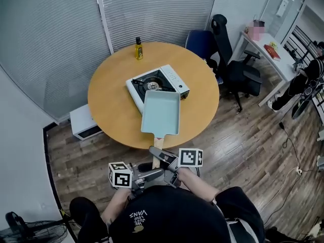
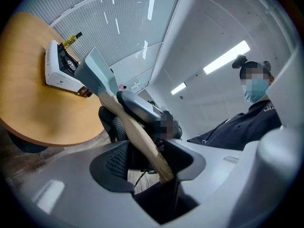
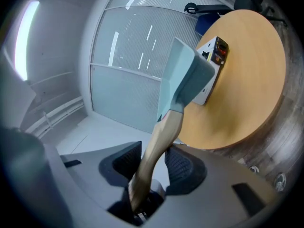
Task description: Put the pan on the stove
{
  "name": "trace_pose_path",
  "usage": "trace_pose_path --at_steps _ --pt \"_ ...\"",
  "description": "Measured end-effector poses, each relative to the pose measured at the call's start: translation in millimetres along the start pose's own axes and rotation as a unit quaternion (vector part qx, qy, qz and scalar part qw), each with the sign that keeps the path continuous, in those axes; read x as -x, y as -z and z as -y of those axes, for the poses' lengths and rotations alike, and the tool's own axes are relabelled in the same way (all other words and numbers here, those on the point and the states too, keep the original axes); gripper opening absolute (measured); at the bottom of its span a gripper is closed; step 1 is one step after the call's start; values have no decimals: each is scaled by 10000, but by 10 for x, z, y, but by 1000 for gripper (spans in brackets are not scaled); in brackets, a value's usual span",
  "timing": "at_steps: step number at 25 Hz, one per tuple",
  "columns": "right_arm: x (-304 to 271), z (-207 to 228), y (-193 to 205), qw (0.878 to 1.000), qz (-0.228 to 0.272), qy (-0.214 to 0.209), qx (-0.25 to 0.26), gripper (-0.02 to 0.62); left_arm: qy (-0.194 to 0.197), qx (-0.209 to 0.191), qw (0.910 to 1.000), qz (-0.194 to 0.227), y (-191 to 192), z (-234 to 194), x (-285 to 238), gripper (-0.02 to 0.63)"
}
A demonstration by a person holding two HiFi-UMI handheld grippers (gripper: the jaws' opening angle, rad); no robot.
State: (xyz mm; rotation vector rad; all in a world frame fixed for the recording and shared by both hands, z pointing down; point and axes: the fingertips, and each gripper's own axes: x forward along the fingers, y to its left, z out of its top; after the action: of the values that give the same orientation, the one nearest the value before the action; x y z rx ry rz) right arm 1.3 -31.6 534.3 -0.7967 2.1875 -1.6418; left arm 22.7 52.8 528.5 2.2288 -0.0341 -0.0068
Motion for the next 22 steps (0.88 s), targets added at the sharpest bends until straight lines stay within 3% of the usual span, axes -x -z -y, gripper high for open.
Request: trace_pose_path --at_steps 10,22 --pt "-561 37 -494 9984 542 44 -157 140 218 6 9987 -457 -595 -386 244 198" --pt "-1045 262 -647 9964 782 253 -220 140 399 129 9972 -621 -856 -812 539 198"
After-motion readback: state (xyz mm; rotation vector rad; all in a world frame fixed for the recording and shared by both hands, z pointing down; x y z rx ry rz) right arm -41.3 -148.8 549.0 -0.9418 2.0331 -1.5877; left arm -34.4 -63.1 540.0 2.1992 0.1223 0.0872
